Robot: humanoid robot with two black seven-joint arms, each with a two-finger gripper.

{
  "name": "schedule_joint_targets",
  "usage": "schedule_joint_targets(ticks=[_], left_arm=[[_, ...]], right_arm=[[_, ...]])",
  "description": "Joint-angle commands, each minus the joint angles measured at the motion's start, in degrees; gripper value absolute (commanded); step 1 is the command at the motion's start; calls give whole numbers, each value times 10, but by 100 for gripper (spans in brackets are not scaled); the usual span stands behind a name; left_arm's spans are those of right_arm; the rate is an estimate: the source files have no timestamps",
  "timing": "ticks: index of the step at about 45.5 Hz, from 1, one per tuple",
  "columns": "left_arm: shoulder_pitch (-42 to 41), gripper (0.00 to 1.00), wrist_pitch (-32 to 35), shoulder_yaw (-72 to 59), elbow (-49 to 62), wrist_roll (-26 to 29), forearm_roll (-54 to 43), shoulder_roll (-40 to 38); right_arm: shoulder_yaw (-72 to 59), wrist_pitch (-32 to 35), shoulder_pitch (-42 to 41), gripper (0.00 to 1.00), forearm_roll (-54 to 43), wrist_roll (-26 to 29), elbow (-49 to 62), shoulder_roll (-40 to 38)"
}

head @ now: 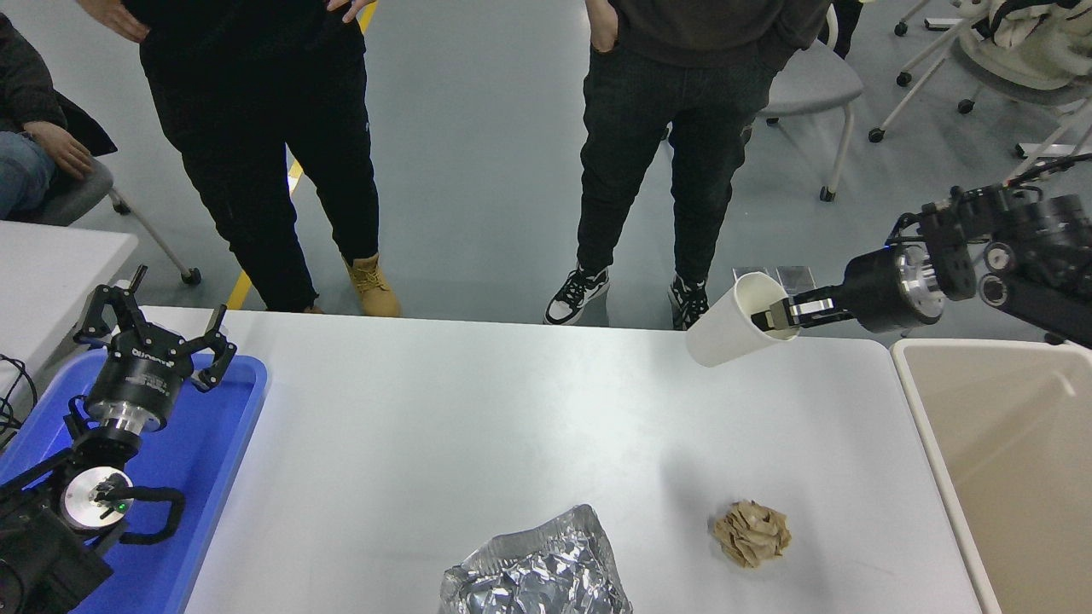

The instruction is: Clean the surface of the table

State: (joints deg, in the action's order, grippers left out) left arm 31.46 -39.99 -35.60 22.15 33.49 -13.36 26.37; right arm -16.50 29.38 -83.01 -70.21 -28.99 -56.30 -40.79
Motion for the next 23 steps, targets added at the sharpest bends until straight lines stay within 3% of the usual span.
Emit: schedule_joint_targets(ticks=[1,23], left_arm=[[0,100,0,0,0,0,0,0],[0,100,0,0,0,0,0,0]], right_arm=[[2,52,-43,0,0,0,-7,-46],[-21,51,-3,0,-7,2,125,-75]])
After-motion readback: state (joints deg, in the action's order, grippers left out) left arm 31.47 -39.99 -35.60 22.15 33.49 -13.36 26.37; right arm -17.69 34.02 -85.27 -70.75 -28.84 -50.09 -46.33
